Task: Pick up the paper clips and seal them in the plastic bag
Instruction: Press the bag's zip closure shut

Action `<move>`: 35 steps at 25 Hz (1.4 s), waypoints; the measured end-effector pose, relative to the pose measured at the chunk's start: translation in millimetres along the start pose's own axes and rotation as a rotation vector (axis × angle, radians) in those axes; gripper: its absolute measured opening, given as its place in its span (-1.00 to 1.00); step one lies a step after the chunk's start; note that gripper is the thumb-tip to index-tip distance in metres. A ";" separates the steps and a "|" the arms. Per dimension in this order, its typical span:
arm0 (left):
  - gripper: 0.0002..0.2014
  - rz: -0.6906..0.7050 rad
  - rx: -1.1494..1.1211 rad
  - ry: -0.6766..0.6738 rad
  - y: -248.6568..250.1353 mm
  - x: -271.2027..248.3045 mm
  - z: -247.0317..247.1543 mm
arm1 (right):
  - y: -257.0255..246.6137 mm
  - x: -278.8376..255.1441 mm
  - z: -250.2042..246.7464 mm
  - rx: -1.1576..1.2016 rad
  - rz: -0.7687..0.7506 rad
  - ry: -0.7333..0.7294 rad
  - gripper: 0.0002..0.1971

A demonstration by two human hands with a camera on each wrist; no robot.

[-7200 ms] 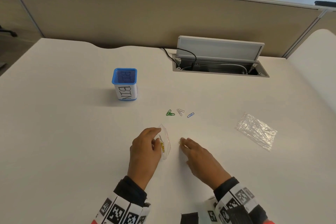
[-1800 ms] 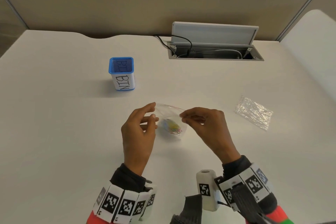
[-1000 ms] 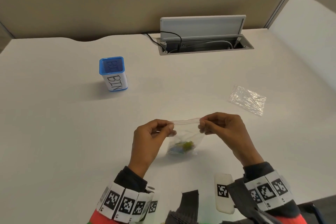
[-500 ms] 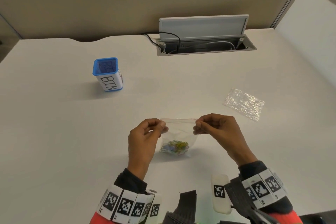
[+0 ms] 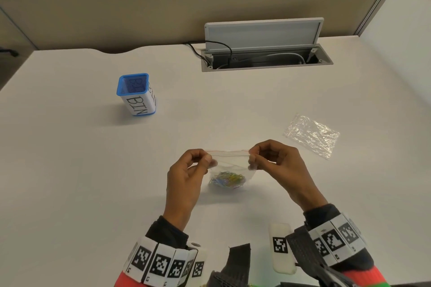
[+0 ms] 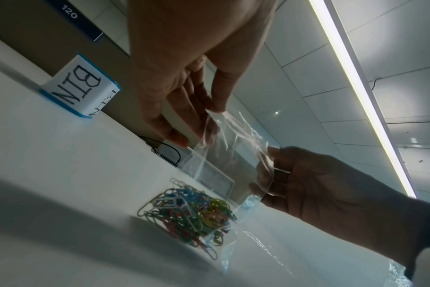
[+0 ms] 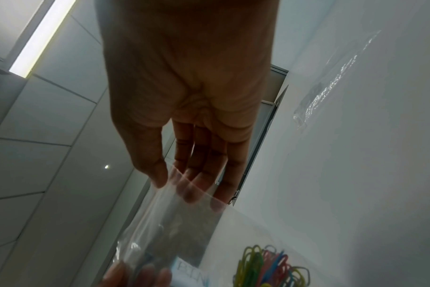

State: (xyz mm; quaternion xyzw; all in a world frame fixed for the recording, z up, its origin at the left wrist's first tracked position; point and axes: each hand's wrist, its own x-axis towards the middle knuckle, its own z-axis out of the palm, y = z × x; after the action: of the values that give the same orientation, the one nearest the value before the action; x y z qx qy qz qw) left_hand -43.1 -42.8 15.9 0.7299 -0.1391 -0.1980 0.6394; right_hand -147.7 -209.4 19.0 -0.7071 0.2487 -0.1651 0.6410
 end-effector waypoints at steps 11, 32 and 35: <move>-0.87 0.011 0.049 -0.038 -0.6 1.9 -0.6 | 2.9 5.9 2.8 -0.112 -0.033 -0.005 -0.93; -0.96 0.072 0.058 -0.076 -4.0 14.6 -1.5 | -6.3 9.8 15.1 -0.138 -0.084 -0.038 -0.96; -0.96 0.081 0.054 -0.088 -5.3 14.3 -1.3 | -6.4 10.7 18.8 -0.147 -0.088 -0.017 -0.97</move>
State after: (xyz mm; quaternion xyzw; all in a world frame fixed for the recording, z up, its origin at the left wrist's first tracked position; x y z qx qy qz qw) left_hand -30.1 -47.5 9.2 0.7314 -0.2017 -0.2001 0.6200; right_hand -127.6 -199.7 22.0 -0.7639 0.2234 -0.1684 0.5816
